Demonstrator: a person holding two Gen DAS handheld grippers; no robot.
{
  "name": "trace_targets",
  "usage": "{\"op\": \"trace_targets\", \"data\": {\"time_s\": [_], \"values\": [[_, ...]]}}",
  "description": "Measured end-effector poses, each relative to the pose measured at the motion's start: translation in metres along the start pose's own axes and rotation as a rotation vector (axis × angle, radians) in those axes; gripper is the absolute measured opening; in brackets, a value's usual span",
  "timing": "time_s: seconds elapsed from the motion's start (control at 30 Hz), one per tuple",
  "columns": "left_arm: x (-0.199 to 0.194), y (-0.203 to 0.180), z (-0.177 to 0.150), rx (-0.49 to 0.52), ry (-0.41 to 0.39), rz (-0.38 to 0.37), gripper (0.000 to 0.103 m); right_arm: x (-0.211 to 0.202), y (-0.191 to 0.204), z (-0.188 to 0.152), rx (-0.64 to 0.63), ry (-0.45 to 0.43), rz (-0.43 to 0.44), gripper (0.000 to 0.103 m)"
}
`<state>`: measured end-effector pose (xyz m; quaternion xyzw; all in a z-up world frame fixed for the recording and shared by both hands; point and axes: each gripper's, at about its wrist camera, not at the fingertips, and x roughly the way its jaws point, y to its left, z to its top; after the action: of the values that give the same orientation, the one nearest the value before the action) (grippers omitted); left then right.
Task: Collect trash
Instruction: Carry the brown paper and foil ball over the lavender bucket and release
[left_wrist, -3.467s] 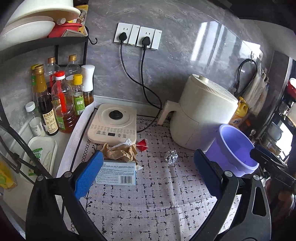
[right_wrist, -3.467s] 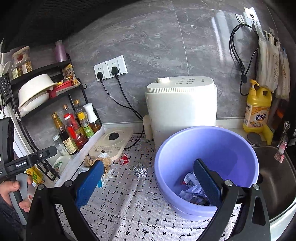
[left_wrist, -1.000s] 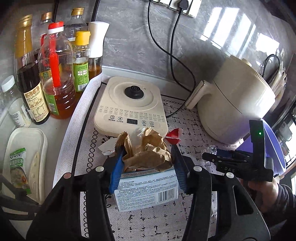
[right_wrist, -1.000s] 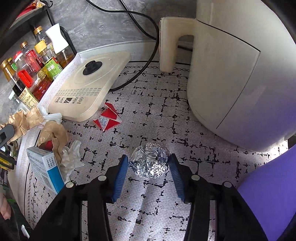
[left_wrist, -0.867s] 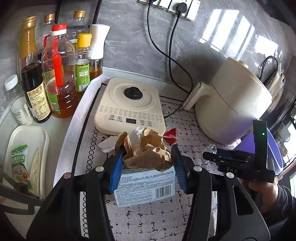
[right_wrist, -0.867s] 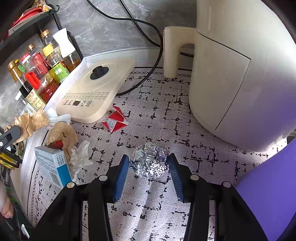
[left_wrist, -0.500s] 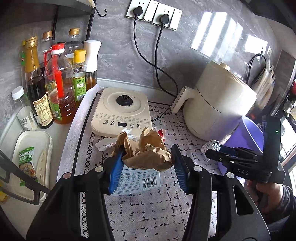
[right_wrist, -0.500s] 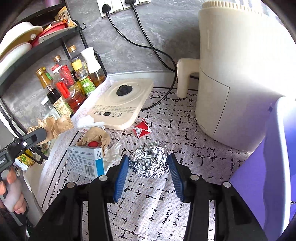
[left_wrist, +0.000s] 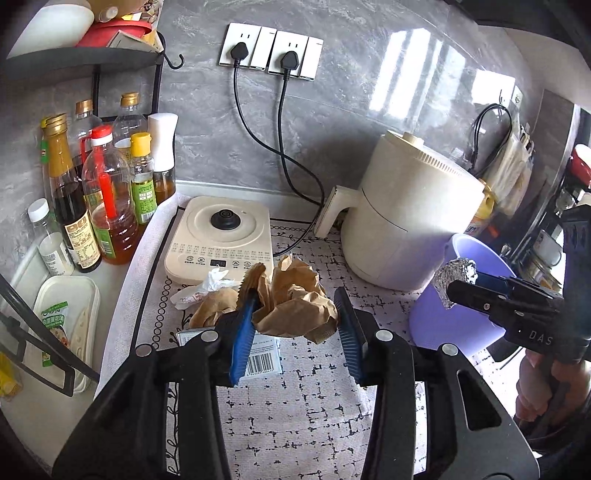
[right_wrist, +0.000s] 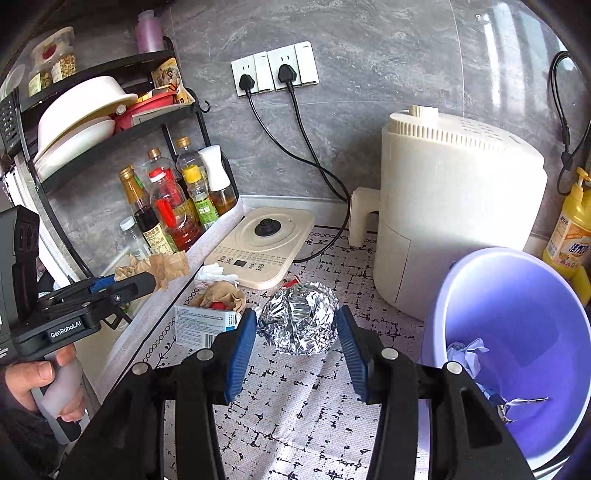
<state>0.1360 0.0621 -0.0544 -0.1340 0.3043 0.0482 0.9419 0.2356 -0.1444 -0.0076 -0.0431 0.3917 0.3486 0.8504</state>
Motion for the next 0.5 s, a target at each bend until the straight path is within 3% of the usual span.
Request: {"op": "trace_targets", "data": {"time_s": [0.33,0.5], "values": [[0.004,-0.056,0.005,0.076,-0.052,-0.023,0.022,-0.056,-0.051,-0.005,0.06,-0.075,-0.069,0.045],[0.01,-0.087,0.009,0.102,-0.065,-0.049,0.021,-0.079,-0.085,-0.007,0.102,-0.11,-0.122,0.045]]}}
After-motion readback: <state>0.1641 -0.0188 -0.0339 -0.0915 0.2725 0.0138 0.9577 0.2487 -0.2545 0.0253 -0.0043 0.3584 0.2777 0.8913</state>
